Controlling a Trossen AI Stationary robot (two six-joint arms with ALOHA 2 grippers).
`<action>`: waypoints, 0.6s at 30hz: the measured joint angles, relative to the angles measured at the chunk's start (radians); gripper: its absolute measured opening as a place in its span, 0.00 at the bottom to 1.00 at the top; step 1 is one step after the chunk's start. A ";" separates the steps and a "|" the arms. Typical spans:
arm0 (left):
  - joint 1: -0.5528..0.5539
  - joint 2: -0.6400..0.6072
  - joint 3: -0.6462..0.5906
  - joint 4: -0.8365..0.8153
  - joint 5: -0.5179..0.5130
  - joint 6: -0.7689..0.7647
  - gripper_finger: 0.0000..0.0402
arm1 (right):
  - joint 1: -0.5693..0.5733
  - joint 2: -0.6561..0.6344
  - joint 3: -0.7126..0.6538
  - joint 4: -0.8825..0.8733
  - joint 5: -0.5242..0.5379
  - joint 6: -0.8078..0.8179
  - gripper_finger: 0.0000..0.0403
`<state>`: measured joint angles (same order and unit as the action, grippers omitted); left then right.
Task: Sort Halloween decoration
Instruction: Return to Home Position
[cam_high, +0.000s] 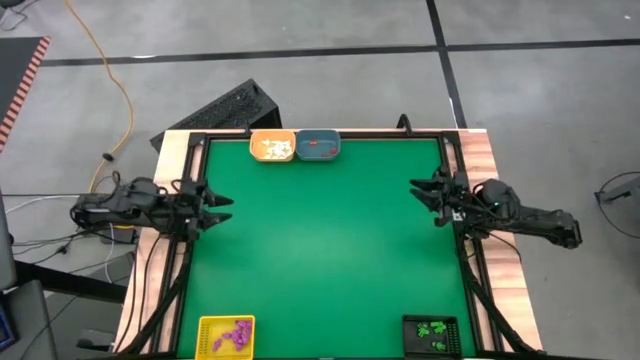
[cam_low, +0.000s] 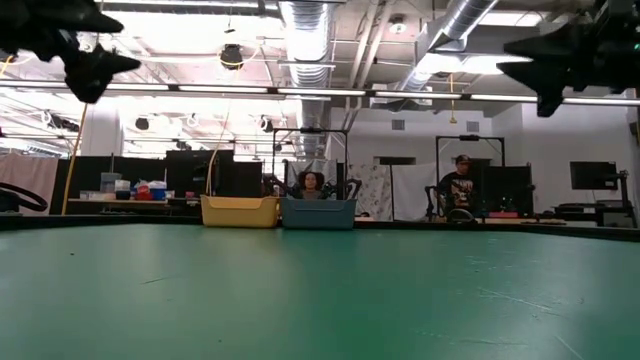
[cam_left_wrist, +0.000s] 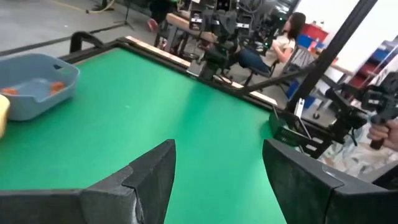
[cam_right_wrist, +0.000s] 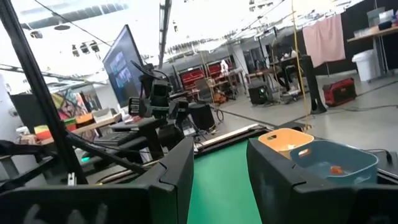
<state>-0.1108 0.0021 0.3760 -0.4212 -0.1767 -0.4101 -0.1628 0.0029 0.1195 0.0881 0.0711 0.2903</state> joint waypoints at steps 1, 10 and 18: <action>0.000 0.000 -0.020 0.022 0.001 -0.006 0.58 | 0.001 0.000 -0.019 0.026 -0.001 0.001 0.37; 0.000 0.000 -0.229 0.295 -0.002 -0.019 0.58 | 0.062 0.000 -0.084 0.088 0.008 0.000 0.37; 0.000 0.003 -0.364 0.472 -0.004 -0.048 0.58 | 0.117 0.000 -0.111 0.108 0.016 -0.002 0.37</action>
<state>-0.1108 0.0052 0.0118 0.0512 -0.1807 -0.4582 -0.0462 0.0029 0.0089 0.1963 0.0867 0.2882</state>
